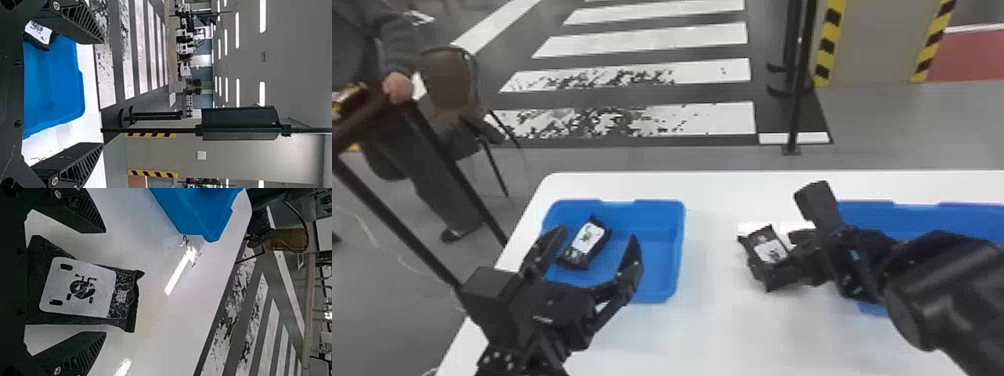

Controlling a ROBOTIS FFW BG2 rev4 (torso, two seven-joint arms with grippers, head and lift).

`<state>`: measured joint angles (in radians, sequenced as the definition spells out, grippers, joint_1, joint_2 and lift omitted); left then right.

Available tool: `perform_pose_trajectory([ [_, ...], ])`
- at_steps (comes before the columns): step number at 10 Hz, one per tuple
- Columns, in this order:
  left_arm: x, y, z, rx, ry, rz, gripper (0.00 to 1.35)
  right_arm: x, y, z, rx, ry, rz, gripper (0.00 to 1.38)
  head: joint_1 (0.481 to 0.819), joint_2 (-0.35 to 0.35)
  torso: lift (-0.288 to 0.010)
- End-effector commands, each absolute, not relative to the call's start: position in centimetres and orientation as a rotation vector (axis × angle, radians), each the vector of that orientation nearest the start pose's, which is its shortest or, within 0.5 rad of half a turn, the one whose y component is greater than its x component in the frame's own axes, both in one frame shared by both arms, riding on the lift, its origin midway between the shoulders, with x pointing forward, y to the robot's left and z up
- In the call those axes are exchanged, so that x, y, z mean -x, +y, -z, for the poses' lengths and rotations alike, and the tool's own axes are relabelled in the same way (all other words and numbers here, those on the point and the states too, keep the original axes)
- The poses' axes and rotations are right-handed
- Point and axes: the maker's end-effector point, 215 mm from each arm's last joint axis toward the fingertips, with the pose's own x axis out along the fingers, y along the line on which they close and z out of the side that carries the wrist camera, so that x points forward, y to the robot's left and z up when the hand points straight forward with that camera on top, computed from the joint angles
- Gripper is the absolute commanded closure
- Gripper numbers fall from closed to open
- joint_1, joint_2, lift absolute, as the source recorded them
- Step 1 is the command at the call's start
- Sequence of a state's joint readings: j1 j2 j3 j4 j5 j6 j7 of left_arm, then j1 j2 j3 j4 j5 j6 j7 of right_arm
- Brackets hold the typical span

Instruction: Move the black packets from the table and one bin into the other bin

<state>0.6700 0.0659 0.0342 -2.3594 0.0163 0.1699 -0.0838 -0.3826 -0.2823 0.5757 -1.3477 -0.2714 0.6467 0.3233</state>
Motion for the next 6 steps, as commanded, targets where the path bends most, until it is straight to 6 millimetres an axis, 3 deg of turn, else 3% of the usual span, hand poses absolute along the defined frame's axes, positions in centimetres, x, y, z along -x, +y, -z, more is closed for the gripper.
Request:
perform_pose_trajectory([
  [1,-40.7,22.2,28.9,-0.05,0.052,0.104,0.1,-56.2,-5.6,50.8,0.221,0.703,-0.706,0.09,0.695,0.192,-0.11],
  [3,-40.8,22.1,29.2,-0.048,0.054,0.105,0.1,-56.3,-6.1,51.8,0.236,0.722,-0.697,0.16,0.695,0.187,-0.11],
  [5,-40.9,22.1,29.1,-0.047,0.047,0.106,0.1,-56.0,-5.0,51.8,0.254,0.715,-0.72,0.88,0.695,0.185,-0.11],
  [6,-40.9,22.2,29.1,-0.048,0.044,0.106,0.1,-55.8,-5.2,52.2,0.257,0.726,-0.715,0.9,0.695,0.189,-0.11],
])
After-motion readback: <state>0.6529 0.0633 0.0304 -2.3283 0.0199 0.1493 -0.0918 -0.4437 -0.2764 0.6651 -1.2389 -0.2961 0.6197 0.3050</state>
